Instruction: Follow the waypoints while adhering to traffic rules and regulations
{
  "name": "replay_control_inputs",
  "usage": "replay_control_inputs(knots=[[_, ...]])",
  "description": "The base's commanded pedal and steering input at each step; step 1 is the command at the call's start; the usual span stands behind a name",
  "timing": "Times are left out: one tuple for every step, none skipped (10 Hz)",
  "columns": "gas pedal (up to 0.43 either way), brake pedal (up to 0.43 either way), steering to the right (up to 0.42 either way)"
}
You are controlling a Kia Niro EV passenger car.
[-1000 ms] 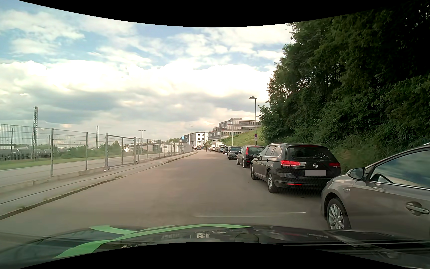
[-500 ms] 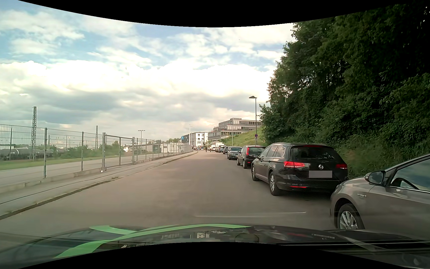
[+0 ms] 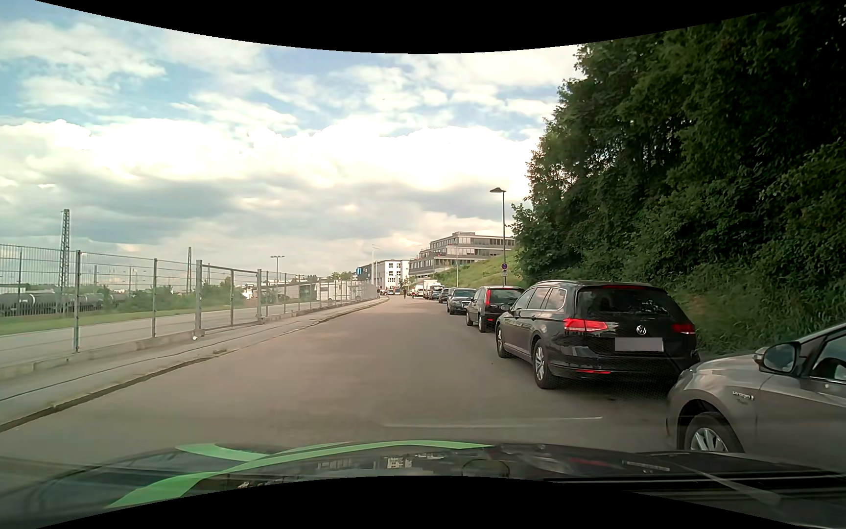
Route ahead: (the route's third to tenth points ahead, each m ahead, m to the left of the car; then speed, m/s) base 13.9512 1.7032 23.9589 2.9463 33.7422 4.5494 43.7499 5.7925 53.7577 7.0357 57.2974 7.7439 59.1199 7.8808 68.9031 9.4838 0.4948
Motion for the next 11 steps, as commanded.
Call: replay_control_inputs(knots=[[0.0,0.085,0.003],[0.0,0.037,0.003],[0.0,0.024,0.003],[0.0,0.043,0.003],[0.0,0.049,0.003],[0.0,0.055,0.003],[0.0,0.073,0.004],[0.0,0.091,0.004],[0.0,0.128,0.003],[0.0,0.146,0.004],[0.0,0.152,0.004]])
